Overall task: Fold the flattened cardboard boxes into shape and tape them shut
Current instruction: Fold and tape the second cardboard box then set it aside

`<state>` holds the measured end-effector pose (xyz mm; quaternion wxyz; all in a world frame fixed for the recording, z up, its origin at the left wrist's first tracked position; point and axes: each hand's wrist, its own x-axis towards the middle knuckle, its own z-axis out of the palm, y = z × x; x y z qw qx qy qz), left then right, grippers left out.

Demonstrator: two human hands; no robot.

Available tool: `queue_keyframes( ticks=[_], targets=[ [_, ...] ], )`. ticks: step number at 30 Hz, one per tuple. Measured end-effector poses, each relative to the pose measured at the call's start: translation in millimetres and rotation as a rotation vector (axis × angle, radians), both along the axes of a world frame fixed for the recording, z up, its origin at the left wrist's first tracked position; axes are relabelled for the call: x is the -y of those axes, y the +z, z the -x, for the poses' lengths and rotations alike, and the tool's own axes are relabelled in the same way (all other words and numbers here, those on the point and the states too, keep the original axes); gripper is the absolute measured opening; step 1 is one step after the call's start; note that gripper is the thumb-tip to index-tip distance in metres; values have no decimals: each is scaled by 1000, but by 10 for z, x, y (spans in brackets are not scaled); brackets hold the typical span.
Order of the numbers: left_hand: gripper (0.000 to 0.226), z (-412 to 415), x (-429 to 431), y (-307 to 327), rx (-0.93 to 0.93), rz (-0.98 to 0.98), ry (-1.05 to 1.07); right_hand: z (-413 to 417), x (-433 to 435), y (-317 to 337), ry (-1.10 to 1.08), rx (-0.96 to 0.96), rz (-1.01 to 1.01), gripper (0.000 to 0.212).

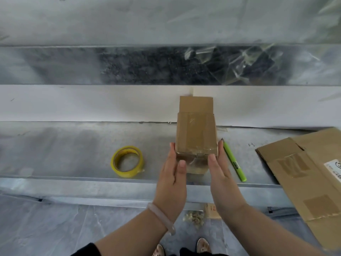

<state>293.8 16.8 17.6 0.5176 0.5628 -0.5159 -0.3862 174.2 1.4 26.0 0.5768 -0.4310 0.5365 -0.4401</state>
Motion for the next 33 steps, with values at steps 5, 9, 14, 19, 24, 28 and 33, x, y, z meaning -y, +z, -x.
queue_keyframes(
  ticks=[5,9,14,19,24,28,33],
  targets=[
    [24,118,159,194,-144,-76,153,-105,153,-12,-177,-203,78,55],
    [37,198,331,104,36,-186,272,-161,178,-19,-275,-209,87,38],
    [37,226,370,-7,168,-151,316,-69,143,24,-309,-97,96,30],
    [50,256,333,-109,86,-61,352,4,119,12,-255,12,-20,39],
    [52,303,276,-73,-106,-103,165,41,126,20,-39,-28,4,48],
    [67,186,307,-135,108,-44,141,57,176,-40,-66,-203,136,34],
    [60,168,267,-145,175,-50,179,83,156,-51,-81,-151,134,30]
  ],
)
